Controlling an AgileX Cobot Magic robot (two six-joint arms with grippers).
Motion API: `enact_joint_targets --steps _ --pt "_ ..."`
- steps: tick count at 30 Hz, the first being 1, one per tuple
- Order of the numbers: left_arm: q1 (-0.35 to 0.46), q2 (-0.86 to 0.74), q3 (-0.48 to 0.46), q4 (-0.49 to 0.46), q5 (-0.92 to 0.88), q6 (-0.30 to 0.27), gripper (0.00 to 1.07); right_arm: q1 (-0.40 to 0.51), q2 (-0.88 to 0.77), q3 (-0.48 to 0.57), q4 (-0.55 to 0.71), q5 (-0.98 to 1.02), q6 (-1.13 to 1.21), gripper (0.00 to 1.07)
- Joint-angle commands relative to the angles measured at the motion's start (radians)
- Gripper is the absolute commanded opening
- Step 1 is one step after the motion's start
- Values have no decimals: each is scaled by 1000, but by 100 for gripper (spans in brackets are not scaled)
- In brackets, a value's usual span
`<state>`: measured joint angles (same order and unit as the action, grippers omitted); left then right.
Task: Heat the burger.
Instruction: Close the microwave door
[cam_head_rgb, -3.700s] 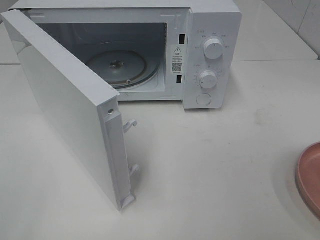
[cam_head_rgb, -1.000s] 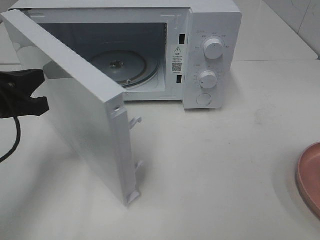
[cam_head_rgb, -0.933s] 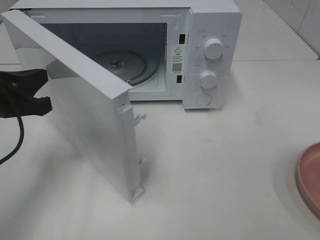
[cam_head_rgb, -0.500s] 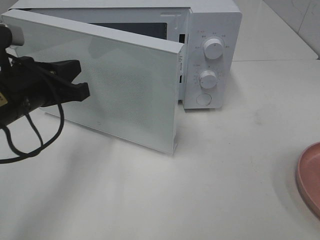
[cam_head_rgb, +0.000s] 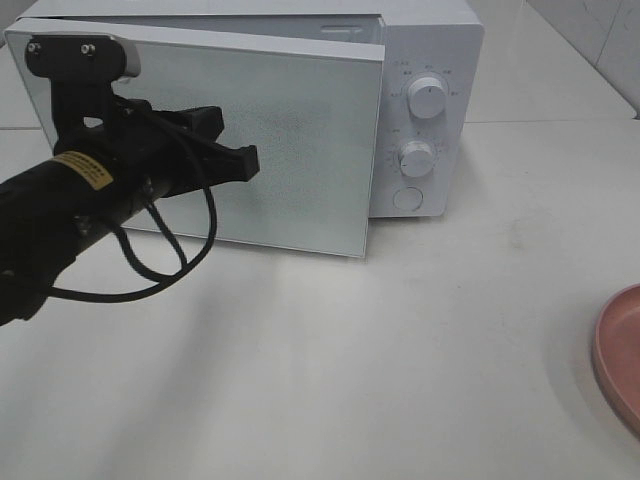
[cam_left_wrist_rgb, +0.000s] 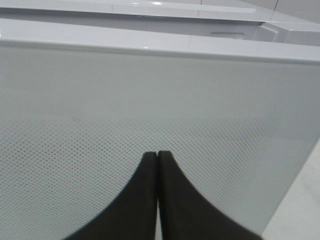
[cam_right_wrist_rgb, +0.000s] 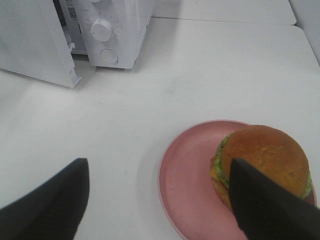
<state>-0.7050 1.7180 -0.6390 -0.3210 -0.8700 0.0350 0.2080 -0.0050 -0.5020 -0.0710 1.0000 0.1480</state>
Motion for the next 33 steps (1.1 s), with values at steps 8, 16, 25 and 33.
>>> enact_joint_targets --steps 8,16,25,33 --pt "-80 106 -185 -170 56 120 0 -5 -27 3 -3 -4 -5 75" --pt "-82 179 -328 -248 133 189 0 -5 -27 3 -3 -4 -5 75" --pt "-82 242 -439 -299 153 271 0 -5 -27 3 -3 -4 -5 75" --pt "-79 298 -544 -423 178 384 0 -5 -27 3 -3 -4 -5 75"
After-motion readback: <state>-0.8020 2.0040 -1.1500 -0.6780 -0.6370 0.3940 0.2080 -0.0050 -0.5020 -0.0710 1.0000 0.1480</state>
